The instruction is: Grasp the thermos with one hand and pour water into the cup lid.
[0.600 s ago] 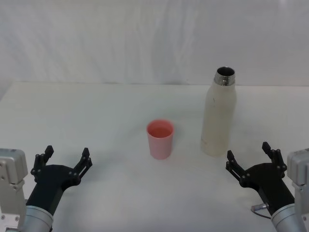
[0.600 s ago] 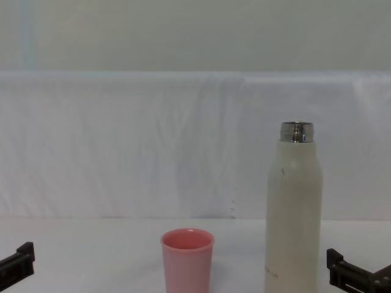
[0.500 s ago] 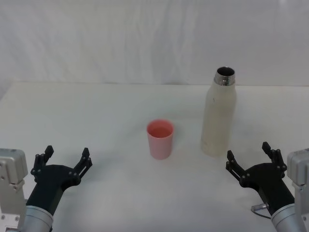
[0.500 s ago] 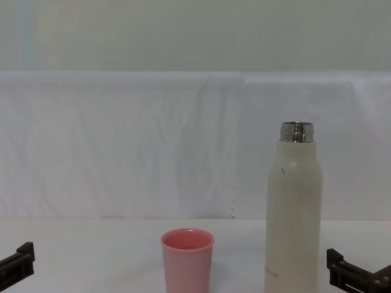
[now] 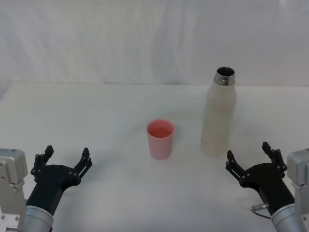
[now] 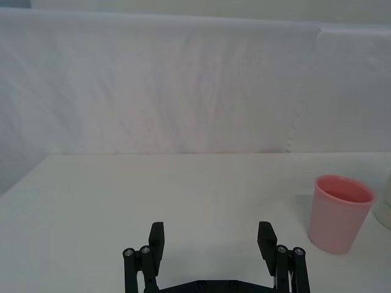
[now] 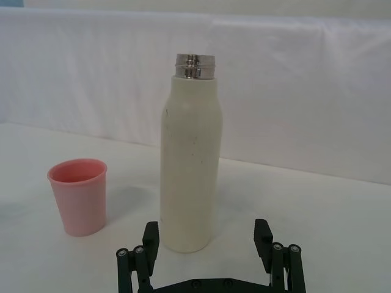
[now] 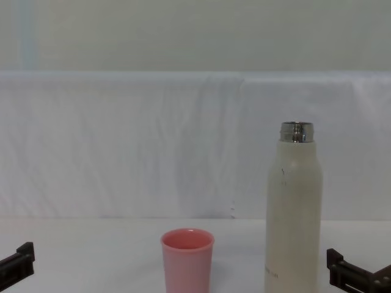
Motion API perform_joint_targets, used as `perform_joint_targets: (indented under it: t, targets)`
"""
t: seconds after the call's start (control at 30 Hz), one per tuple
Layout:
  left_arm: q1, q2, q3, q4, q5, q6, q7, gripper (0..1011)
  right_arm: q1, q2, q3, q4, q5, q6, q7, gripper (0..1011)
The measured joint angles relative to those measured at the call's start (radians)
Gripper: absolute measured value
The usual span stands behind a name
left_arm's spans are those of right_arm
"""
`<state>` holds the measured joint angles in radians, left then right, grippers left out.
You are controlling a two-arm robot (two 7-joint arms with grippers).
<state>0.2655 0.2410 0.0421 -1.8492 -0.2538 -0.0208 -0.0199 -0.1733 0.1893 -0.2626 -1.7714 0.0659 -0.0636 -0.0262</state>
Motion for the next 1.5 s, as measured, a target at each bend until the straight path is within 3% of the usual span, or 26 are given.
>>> perform_joint_targets:
  t: [1.0,1.5]
  targets:
    - [0.000,0.000,0.000,0.000,0.000,0.000,0.000,1001,0.000,-0.001,0.001,0.000,0.000,0.000,0.001,1001]
    - [0.000,0.000,0.000,0.000,0.000,0.000,0.000,1001,0.033,-0.022,0.029,0.016,0.022,0.051,0.107,1001]
